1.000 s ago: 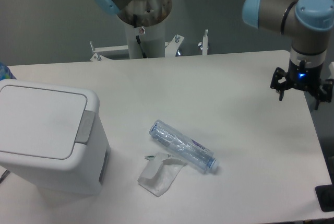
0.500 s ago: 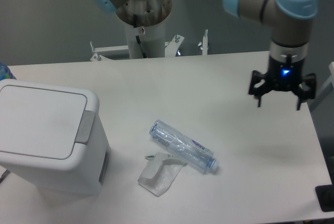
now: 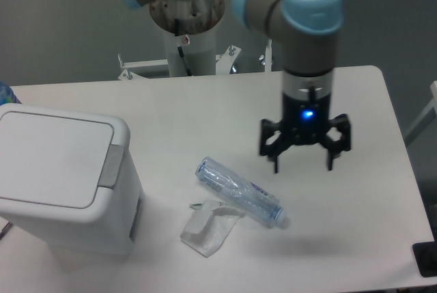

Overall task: Open the trash can
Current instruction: 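Move the open gripper across the table above the white trash can lid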

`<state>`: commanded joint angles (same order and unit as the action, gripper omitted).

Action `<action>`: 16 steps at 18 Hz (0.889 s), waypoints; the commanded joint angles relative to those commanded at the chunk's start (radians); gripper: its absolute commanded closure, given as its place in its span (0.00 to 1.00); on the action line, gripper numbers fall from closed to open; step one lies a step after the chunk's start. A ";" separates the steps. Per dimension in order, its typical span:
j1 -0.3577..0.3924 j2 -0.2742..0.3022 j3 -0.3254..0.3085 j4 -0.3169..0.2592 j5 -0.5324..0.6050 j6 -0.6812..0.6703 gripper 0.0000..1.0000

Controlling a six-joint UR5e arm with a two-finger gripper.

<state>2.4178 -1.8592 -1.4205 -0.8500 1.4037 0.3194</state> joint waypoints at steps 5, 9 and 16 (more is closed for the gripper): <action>-0.081 0.008 0.003 0.022 -0.060 -0.040 0.00; -0.103 0.028 0.000 0.022 -0.120 -0.137 0.00; -0.129 0.032 -0.052 0.014 -0.123 -0.171 0.00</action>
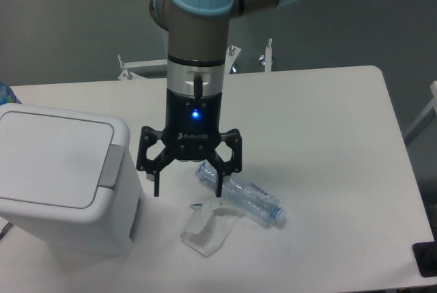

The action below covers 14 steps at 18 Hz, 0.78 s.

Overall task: Open the trash can
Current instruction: 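Move the open gripper across the table above the white trash can lid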

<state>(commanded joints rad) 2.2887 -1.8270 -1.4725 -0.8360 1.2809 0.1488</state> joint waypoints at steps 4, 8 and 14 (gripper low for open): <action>-0.015 0.046 -0.048 -0.002 0.003 -0.006 0.00; -0.034 0.077 -0.052 -0.003 0.006 -0.083 0.00; -0.077 0.069 -0.068 -0.003 0.008 -0.095 0.00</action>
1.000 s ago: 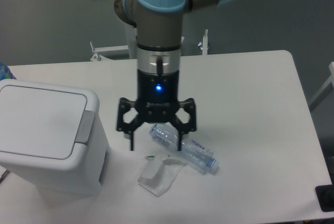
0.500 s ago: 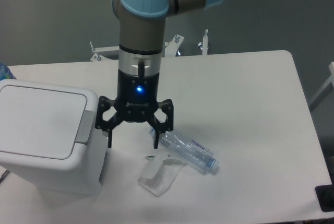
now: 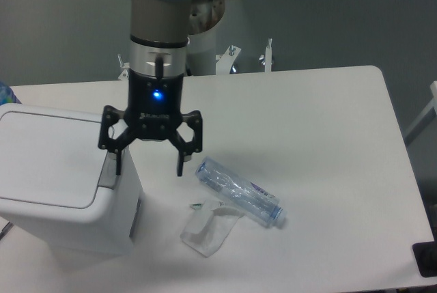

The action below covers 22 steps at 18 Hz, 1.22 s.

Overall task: Open the trash can
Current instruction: 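Move the open gripper across the table above the white trash can lid, then lower the gripper finger onto the grey lid edge of the trash can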

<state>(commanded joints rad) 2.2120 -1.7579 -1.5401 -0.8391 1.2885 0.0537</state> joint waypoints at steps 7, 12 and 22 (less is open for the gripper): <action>-0.005 0.020 -0.032 0.000 0.021 0.006 0.00; -0.005 0.021 -0.035 -0.002 0.025 0.009 0.00; -0.005 0.031 -0.061 0.000 0.032 0.011 0.00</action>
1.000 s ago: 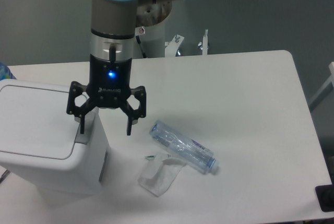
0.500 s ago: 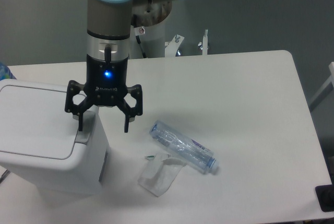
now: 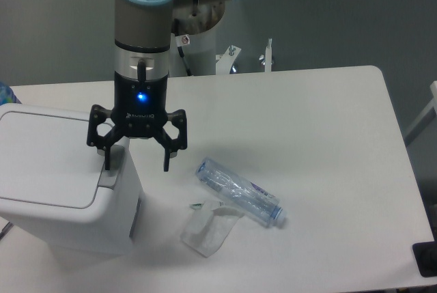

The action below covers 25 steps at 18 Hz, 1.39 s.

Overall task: Open the trash can
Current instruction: 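Lower the gripper finger onto the grey lid edge of the trash can, then push the lid edge with the gripper finger to flip the lid open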

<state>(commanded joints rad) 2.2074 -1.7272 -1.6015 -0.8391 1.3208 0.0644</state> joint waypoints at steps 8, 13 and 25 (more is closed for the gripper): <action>0.000 -0.008 0.023 0.002 0.009 0.000 0.00; 0.000 -0.018 0.022 0.000 0.020 0.000 0.00; 0.000 -0.025 0.029 0.002 0.028 -0.003 0.00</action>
<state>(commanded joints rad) 2.2074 -1.7518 -1.5724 -0.8376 1.3484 0.0614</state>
